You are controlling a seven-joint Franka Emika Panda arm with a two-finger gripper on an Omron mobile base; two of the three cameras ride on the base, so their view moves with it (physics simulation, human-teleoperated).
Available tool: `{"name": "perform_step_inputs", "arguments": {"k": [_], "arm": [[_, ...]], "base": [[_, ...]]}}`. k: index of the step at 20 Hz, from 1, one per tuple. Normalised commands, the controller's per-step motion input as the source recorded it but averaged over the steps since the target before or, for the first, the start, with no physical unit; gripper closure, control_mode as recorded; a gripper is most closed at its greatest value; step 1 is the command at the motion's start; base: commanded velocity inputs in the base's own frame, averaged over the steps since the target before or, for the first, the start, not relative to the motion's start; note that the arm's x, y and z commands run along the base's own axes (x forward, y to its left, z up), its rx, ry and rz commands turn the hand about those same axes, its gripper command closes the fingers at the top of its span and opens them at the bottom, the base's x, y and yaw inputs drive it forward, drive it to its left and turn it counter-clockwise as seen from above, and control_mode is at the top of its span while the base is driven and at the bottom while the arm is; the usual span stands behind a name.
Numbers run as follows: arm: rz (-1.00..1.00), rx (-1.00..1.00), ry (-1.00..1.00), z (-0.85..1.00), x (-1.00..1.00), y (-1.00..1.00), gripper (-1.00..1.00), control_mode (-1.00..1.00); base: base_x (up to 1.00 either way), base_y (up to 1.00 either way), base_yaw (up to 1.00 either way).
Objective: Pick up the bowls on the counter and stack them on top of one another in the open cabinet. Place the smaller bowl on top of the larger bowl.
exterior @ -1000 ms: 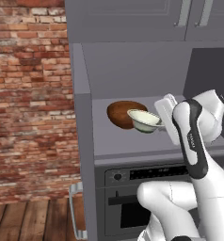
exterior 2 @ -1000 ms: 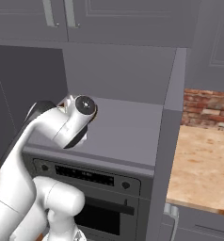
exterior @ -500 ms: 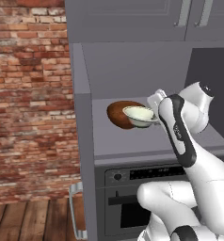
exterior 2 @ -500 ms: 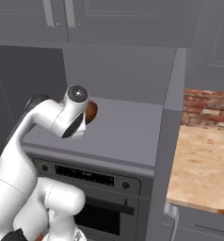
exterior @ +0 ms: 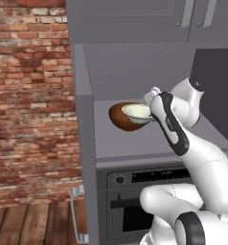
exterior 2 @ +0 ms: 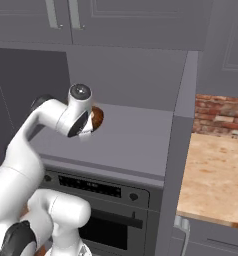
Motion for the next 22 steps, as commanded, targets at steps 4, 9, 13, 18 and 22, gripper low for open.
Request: {"name": "perform_step_inputs", "arguments": {"k": [4, 9, 13, 18, 22], "arm": [[-0.01, -0.07, 0.00, 0.00, 0.43, 0.08, 1.00, -1.00], [0.00, -0.07, 0.00, -0.01, 0.44, 0.13, 1.00, -1.00], [0.00, -0.07, -0.01, -0.07, 0.38, 0.12, 1.00, -1.00], [0.00, -0.05, 0.00, -0.12, 0.34, 0.10, 1.00, -1.00], [0.00, -0.05, 0.00, -0.13, 0.27, 0.07, 1.00, -1.00]], "base": [[0.00, 0.00, 0.00], [0.00, 0.00, 0.00], [0.00, 0.00, 0.00], [0.00, 0.00, 0.00], [0.00, 0.00, 0.00]]}}
